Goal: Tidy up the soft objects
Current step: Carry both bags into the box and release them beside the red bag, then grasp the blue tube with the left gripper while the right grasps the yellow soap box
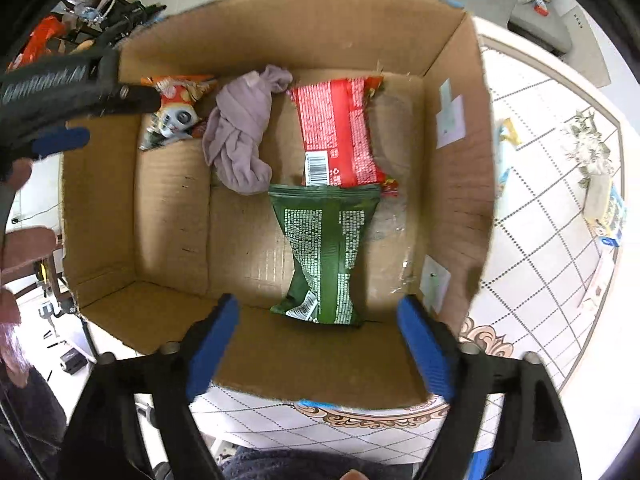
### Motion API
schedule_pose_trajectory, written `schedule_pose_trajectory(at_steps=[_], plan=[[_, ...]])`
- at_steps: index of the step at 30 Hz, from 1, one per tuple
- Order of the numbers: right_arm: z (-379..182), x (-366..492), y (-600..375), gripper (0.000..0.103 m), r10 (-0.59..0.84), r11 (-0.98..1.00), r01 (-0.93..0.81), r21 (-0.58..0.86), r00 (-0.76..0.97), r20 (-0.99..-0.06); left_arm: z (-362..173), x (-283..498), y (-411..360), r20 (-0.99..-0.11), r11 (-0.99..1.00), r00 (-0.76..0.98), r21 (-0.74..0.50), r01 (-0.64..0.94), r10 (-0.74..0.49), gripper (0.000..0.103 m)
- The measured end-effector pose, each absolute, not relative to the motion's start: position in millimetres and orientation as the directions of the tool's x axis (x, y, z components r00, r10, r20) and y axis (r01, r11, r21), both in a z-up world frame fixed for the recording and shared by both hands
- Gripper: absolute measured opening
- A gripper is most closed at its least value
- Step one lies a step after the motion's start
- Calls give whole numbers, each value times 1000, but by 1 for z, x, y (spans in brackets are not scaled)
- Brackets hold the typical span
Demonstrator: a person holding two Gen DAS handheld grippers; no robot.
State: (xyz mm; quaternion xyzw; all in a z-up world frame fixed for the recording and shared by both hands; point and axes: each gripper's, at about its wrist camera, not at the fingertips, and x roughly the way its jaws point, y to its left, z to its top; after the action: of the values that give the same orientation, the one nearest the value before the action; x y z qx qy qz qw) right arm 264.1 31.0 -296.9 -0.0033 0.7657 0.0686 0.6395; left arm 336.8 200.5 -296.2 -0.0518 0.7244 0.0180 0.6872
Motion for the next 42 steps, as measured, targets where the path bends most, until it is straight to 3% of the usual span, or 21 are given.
schedule_pose_trajectory(at_steps=[3,17,30,42], plan=[[-285,264,27,98,85,991,-94,99,-146,-986,-275,317,197,-999,995,-3,-47,-93,-48,101],[-212,213,5,98,77,991,-115,71,44,-996,-198,201,182,-986,998,167,-14,-59,-4,101],[-172,170,-10,98,156,979,-146,139,113,-981,-155,159,161,-970,997,243,-30,-66,-13,101],[-156,167,-165,98,189,972,109,207,160,-969,-129,200,42,-953,996,297,-42,77,-63,101]])
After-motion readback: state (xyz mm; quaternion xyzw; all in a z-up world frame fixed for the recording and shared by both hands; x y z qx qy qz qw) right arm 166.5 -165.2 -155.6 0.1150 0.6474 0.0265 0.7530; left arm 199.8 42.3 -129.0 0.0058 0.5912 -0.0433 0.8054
